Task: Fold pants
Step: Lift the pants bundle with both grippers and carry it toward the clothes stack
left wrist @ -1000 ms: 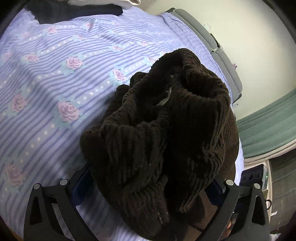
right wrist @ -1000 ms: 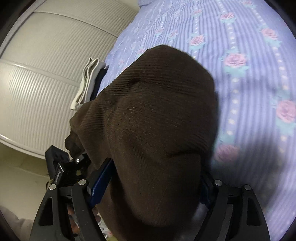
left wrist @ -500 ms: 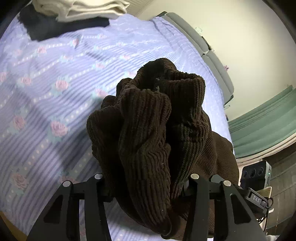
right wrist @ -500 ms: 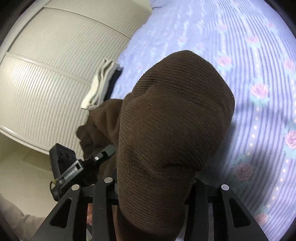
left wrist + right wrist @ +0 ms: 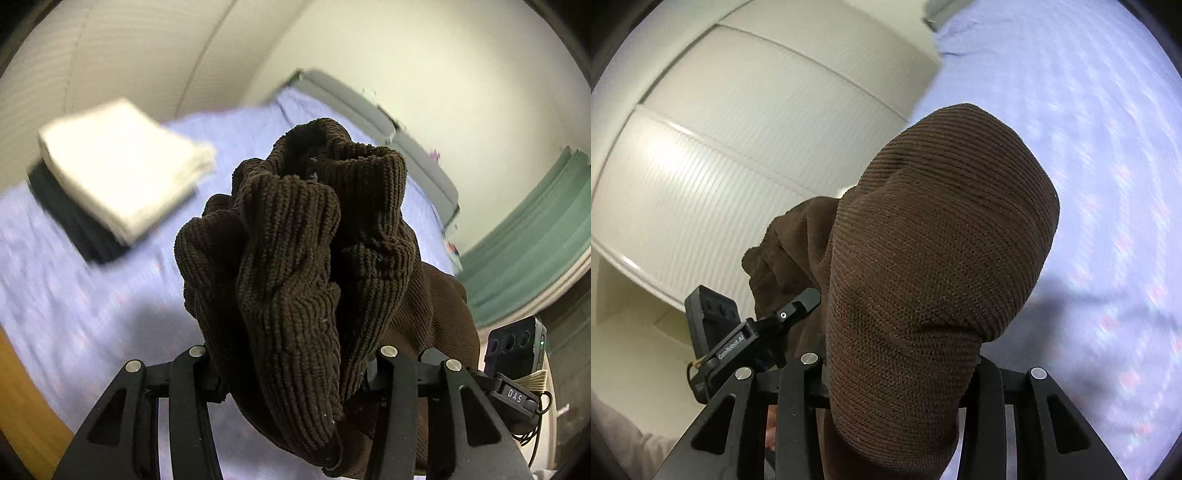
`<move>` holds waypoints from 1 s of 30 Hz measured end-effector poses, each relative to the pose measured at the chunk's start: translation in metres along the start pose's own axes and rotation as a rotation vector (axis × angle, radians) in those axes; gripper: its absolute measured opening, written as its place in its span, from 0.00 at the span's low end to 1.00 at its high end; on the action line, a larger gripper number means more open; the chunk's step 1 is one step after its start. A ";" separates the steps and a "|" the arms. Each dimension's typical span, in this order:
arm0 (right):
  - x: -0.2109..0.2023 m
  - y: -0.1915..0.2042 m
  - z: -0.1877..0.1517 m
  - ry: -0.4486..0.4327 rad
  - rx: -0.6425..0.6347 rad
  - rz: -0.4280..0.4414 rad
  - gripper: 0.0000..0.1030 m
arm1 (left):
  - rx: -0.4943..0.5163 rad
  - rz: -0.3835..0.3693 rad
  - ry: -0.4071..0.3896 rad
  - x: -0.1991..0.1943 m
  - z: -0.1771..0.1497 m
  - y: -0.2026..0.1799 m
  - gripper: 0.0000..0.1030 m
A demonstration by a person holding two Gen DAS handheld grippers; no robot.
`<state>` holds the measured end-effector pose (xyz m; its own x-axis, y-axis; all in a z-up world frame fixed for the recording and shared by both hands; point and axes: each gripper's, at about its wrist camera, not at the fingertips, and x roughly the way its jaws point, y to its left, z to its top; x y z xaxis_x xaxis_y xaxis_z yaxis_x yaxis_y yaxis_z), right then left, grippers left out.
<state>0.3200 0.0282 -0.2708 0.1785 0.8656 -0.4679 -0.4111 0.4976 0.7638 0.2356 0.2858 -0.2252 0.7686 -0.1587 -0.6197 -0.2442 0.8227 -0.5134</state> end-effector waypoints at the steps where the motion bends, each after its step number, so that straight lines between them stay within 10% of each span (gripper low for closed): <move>1: 0.009 0.012 0.008 -0.001 -0.015 0.010 0.38 | 0.002 0.007 -0.016 -0.007 0.015 0.006 0.47; 18: 0.291 0.151 0.132 -0.052 -0.023 0.094 0.38 | 0.088 0.030 -0.039 0.016 0.294 0.248 0.48; 30: 0.419 0.076 0.122 0.033 0.114 -0.036 0.38 | 0.002 0.047 0.123 0.135 0.272 0.352 0.49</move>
<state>0.4725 0.4356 -0.3551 0.1608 0.8458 -0.5087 -0.3002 0.5329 0.7911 0.4140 0.7025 -0.3285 0.6784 -0.1855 -0.7109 -0.2768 0.8318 -0.4811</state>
